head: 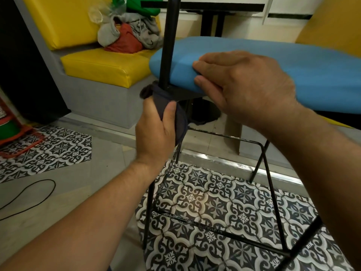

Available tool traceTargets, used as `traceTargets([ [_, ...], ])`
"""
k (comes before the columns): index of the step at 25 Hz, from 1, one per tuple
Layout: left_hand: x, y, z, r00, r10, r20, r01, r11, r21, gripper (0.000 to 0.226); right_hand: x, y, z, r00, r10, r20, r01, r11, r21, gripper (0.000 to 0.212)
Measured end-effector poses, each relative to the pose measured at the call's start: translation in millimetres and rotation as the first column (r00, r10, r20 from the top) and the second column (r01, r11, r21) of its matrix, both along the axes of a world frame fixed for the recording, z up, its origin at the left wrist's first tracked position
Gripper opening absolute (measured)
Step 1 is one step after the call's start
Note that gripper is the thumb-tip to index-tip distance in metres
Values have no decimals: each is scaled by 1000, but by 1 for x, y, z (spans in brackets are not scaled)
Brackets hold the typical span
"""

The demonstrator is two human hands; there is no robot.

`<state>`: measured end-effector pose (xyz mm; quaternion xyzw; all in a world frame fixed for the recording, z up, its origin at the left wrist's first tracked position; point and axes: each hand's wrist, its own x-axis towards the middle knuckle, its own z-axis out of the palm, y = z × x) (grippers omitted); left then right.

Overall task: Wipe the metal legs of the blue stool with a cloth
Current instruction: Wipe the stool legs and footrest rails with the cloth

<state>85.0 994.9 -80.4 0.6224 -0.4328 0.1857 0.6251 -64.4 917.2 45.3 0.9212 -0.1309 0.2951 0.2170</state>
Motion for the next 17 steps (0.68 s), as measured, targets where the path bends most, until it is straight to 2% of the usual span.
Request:
traceTargets([
  [3, 2, 17, -49, 996, -39, -80, 51, 986, 156, 27, 2, 5, -6, 997, -39, 61, 39, 999, 1, 42],
  [6, 5, 35, -77, 989, -62, -136, 97, 958, 269, 40, 2, 7, -13, 994, -32, 105, 35, 999, -26, 41],
  [9, 6, 24, -45, 994, -65, -89, 83, 973, 214, 24, 1, 5, -13, 991, -19, 134, 24, 999, -38, 41],
  [12, 4, 3, 4, 1000, 6, -9, -6, 999, 40, 25, 1, 4, -14, 990, -21, 143, 26, 999, -39, 41],
  [14, 2, 0, 6, 1000, 19, 4, -19, 1000, -20, 25, 2, 4, -15, 987, -9, 161, 17, 999, -50, 39],
  [16, 0, 9, -29, 999, -12, -37, 13, 1000, 24, 17, 5, 7, -19, 980, -6, 199, 22, 997, -75, 38],
  [17, -1, 18, -54, 996, -20, -89, 29, 994, 101, 12, 7, 9, -22, 975, -14, 223, 32, 996, -78, 38],
])
